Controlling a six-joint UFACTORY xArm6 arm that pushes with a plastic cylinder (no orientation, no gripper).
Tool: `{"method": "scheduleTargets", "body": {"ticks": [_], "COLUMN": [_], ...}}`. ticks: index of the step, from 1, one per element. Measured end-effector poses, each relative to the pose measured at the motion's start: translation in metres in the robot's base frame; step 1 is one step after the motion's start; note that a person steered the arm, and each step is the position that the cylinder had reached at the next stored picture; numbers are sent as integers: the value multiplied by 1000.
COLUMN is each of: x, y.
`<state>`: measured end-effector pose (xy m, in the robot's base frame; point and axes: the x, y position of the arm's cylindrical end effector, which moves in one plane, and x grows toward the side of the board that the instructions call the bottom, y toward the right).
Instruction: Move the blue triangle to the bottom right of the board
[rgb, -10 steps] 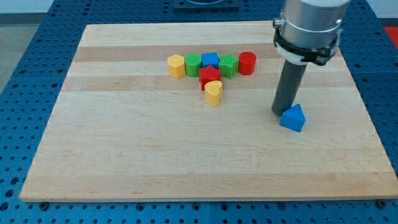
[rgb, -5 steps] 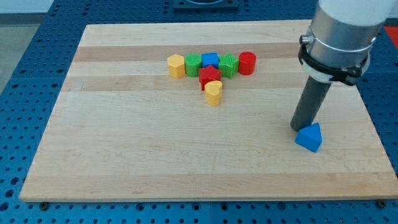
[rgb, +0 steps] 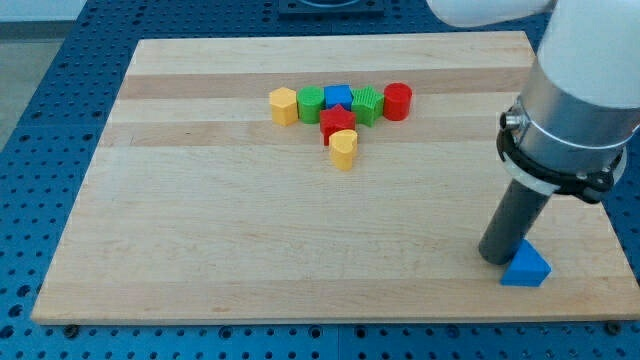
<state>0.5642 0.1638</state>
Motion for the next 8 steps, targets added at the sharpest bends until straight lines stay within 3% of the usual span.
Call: {"method": "scheduleTargets", "body": {"ticks": [5, 8], "x": [31, 31], "y": [-9, 33]}}
